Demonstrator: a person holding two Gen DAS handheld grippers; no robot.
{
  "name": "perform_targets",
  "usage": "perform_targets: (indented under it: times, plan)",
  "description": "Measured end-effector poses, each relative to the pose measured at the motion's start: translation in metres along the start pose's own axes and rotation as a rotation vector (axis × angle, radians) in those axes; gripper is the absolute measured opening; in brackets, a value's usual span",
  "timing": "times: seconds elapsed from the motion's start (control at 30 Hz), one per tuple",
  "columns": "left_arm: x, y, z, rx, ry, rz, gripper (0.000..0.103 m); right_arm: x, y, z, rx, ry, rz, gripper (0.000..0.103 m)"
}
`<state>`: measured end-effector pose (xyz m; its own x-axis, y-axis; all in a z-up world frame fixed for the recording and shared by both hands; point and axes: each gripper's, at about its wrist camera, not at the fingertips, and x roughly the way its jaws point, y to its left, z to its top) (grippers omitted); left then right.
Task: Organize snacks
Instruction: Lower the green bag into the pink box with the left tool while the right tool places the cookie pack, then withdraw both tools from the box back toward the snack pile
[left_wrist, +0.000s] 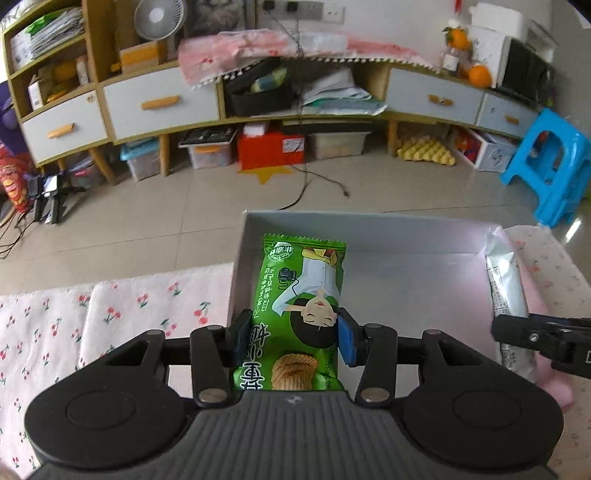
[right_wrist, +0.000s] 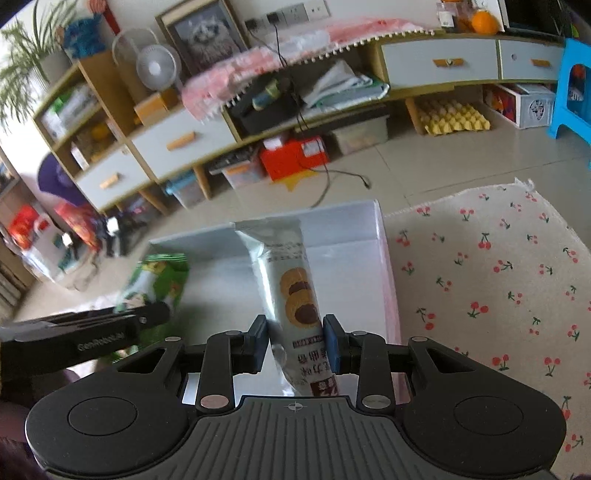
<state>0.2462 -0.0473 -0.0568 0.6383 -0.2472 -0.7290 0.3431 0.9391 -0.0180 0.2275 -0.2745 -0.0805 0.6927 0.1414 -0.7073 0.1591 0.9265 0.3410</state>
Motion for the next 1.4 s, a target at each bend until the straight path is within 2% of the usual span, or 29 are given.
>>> perform_targets:
  times: [0.2,0.27,0.57,0.6,0.63,0.7,0.77,0.83,1.07,1.2,1.4]
  plan:
    - [-0.012,-0.002,-0.003,0.026,0.01,0.022,0.043,0.002,0.003,-0.007,-0.026,0.021,-0.009,0.03]
    - [-0.013,-0.004,-0.005,0.043,0.023,0.036,0.043,0.001,0.007,-0.008,-0.043,0.023,-0.01,0.033]
    - [-0.021,-0.016,-0.014,0.092,0.084,0.097,0.044,-0.012,0.019,-0.011,-0.098,0.029,0.0,0.034]
    - [-0.02,-0.016,-0.013,0.099,0.081,0.098,0.045,-0.014,0.021,-0.01,-0.105,0.028,0.003,0.037]
    - [-0.02,-0.018,-0.013,0.101,0.075,0.093,0.048,-0.017,0.023,-0.01,-0.112,0.026,0.004,0.039]
    - [-0.021,-0.017,-0.013,0.074,0.07,0.065,0.061,-0.024,0.028,-0.01,-0.132,0.018,0.001,0.044]
    - [-0.027,-0.015,-0.014,0.035,0.045,0.021,0.078,-0.03,0.032,-0.009,-0.142,0.013,0.002,0.051]
    - [-0.034,-0.016,-0.014,0.026,0.019,0.01,0.083,-0.037,0.034,-0.008,-0.15,0.006,0.005,0.053]
    - [-0.065,-0.011,-0.017,-0.017,0.007,0.037,0.094,-0.068,0.036,-0.011,-0.189,-0.018,-0.028,0.064]
    - [-0.087,-0.008,-0.024,-0.047,-0.007,0.045,0.097,-0.088,0.039,-0.02,-0.216,-0.031,-0.036,0.071]
    - [-0.112,-0.004,-0.04,-0.083,-0.02,0.049,0.099,-0.111,0.051,-0.038,-0.277,-0.029,-0.027,0.072]
